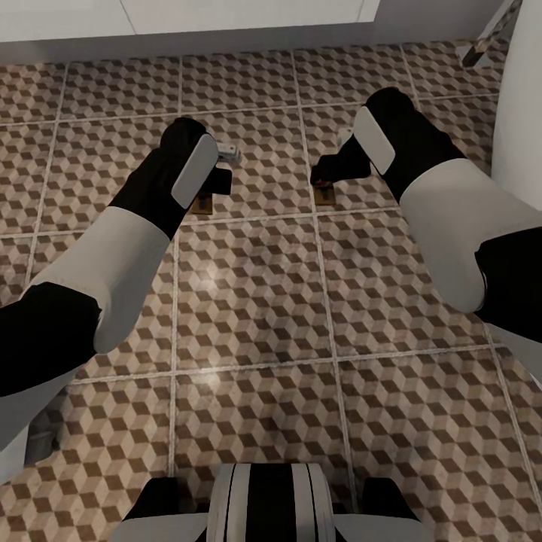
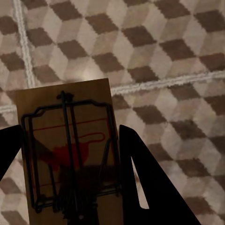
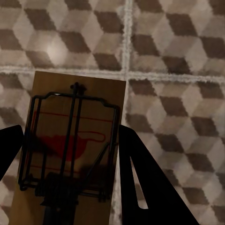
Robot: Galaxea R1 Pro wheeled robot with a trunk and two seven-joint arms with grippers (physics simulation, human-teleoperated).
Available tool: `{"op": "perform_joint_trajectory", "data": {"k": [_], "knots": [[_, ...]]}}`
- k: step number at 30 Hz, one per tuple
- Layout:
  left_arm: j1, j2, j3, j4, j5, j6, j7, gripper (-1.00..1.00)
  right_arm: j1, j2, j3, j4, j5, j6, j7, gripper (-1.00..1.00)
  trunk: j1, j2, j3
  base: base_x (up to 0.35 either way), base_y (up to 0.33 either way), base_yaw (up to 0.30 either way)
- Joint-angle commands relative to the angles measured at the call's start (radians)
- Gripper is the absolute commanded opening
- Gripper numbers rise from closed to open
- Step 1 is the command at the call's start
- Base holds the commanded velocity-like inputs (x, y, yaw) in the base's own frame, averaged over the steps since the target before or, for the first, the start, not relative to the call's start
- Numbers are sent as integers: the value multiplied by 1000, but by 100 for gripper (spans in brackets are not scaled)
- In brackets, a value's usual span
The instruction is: Take the four mousetraps from the cabinet in the bathroom and place them on the bathroom floor. Make sure all four end up on the same floor surface, and ensure that at least two of them are either under or directly next to the same bathroom sink.
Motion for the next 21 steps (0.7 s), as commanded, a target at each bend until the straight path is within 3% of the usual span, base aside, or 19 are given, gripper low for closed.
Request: {"op": "perform_joint_trajectory", "data": {"k": [1,21], "knots": [[-1,1,-4,0,8,3,8,-100,-1,0,6,2,-14,3,-11,-100,0,0,-1,0,0,0],[-1,1,-4,3,7,3,7,-100,-1,0,9,47,-14,3,-10,-100,9,-5,-1,0,0,0]]}}
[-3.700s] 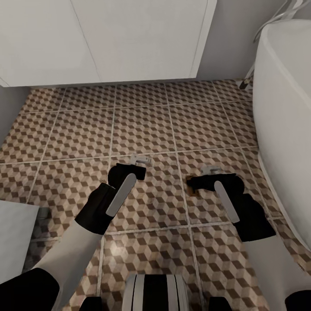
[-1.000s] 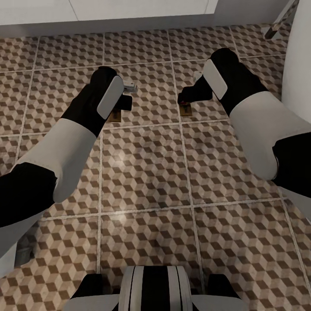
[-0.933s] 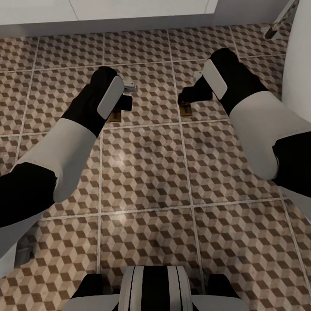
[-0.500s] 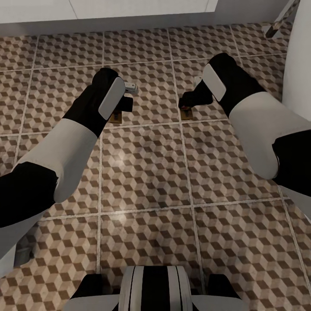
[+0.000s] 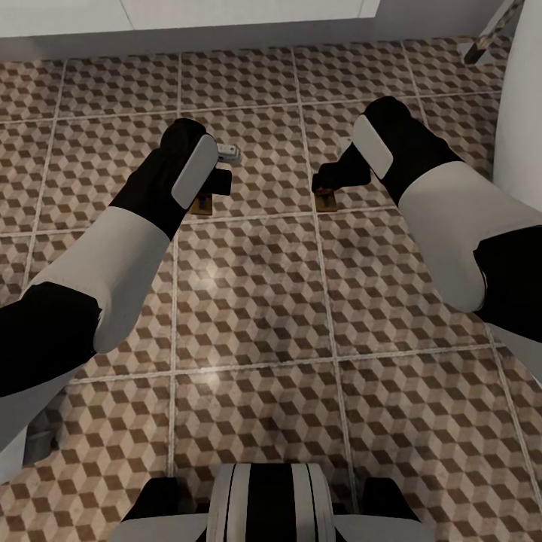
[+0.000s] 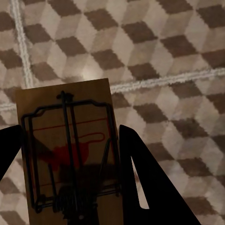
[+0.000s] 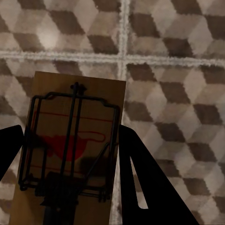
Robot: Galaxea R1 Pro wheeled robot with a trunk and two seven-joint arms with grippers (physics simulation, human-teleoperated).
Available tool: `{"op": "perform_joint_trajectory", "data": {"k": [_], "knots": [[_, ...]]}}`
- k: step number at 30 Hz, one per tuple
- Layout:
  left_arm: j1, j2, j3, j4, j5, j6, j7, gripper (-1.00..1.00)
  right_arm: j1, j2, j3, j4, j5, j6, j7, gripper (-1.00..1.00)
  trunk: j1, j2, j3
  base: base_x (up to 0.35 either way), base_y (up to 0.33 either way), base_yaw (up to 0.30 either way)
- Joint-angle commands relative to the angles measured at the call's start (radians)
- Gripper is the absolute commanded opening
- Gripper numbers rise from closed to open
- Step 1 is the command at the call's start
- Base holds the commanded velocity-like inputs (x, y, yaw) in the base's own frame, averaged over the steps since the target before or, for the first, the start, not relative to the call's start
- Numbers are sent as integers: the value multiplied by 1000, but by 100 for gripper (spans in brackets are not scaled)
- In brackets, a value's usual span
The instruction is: Take the four mousetraps from the cabinet in the bathroom and place them on the bathroom floor. Make sure all four end up on the same floor surface, and ensure that at least two of them are either under or directly next to the same bathroom sink.
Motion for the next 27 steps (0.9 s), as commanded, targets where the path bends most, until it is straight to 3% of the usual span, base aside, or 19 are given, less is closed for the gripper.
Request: {"op": "perform_joint_trajectory", "data": {"k": [1,7,14,27], "knots": [[-1,1,-3,-1,8,3,8,-100,-1,-1,6,0,-14,3,-11,-100,0,0,-1,0,0,0],[-1,1,-3,13,13,3,8,-100,-1,-2,6,6,-14,3,-11,-100,2,-1,-1,0,0,0],[-1,1,-4,18,64,3,10,-100,-1,-3,6,7,-12,3,-10,-100,2,-1,-1,0,0,0],[-1,1,-5,18,75,3,11,-100,-1,-2,7,8,-12,3,-8,-100,2,-1,-1,57,61,0]]}}
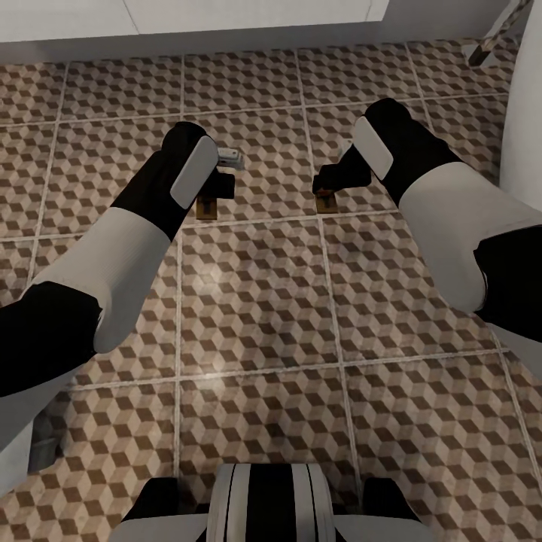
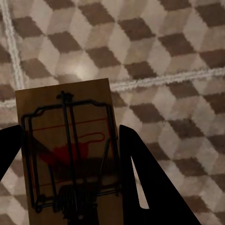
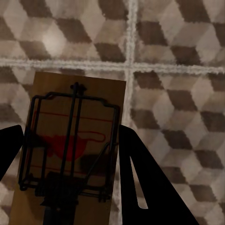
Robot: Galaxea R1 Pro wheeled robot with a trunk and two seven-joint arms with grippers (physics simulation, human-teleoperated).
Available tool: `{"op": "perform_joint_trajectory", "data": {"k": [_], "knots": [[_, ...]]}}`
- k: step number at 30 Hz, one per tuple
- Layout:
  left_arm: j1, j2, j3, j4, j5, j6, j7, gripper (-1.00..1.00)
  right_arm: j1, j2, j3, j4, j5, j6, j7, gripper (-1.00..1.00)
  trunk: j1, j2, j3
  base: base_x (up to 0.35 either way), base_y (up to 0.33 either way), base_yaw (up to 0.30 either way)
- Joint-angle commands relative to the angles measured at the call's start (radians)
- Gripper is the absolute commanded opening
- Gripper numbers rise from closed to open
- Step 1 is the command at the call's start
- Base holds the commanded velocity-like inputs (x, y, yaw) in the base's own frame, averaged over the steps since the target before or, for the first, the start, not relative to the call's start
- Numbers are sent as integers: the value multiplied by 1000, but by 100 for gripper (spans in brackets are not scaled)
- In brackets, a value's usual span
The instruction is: Take the four mousetraps from the cabinet in the bathroom and place them on the bathroom floor. Make sure all four end up on the same floor surface, and ensure that at least two of them are either under or directly next to the same bathroom sink.
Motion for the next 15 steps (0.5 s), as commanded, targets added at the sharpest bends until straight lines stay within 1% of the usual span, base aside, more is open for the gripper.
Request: {"op": "perform_joint_trajectory", "data": {"k": [1,3,7,15], "knots": [[-1,1,-3,-1,8,3,8,-100,-1,0,6,-1,-14,3,-11,-100,0,0,-1,30,14,0],[-1,0,-3,-1,8,3,8,-100,-1,-1,7,-1,-14,3,-11,-100,0,0,-1,59,-31,0],[-1,0,-3,-3,8,3,7,-100,-1,-2,7,-1,-14,3,-10,-100,0,0,-1,114,-146,0],[-1,0,-4,-2,8,3,7,-100,-1,-2,17,-1,-14,3,-10,-100,0,0,-1,217,-112,0]]}}
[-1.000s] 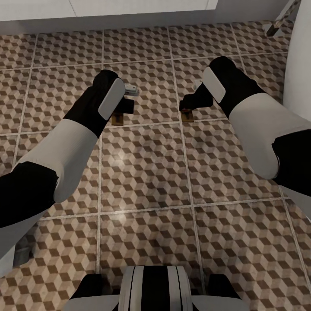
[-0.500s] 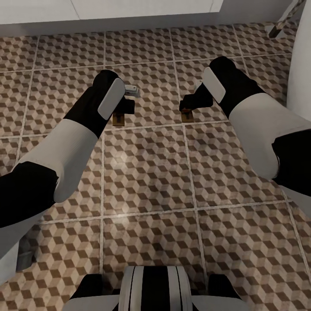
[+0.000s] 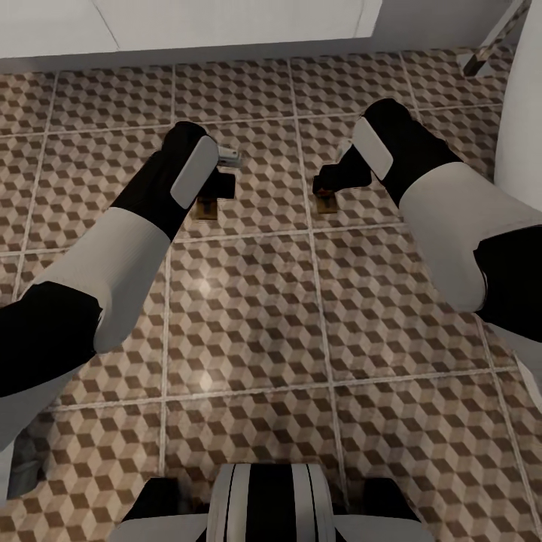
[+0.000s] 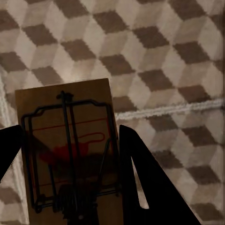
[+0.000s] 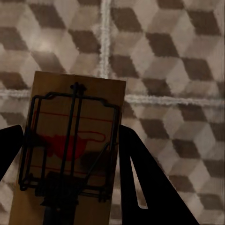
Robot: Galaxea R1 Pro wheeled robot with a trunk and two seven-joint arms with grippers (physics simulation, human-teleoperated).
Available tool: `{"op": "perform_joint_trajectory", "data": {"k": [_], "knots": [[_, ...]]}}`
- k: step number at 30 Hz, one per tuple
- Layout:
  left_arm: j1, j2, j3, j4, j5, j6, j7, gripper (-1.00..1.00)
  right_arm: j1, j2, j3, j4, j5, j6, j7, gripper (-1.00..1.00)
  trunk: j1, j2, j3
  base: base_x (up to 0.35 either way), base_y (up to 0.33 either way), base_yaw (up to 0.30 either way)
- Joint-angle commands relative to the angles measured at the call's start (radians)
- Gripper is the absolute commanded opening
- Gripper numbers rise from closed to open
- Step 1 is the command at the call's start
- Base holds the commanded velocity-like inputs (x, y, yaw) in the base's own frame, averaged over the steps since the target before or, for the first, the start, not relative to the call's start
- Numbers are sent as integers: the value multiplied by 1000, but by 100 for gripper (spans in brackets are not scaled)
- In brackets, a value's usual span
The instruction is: Take the four mousetraps from the cabinet in the bathroom and place them on the bathroom floor. Make sure all four end up on the same floor surface, and ensure that at least two of them are either under or directly next to the same bathroom sink.
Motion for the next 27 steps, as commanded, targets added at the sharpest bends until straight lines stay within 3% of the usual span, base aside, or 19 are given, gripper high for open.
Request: {"op": "perform_joint_trajectory", "data": {"k": [1,10,27], "knots": [[-1,0,-4,-1,8,3,8,-100,0,0,7,-1,-14,3,-11,-100,0,0,-1,270,-75,0],[-1,0,-3,0,8,3,8,-100,0,0,11,0,-14,3,-12,-100,0,0,-1,261,-22,0],[0,5,-4,2,9,-13,6,-100,0,1,40,21,-14,3,-12,-100,0,0,-1,46,5,0]]}}
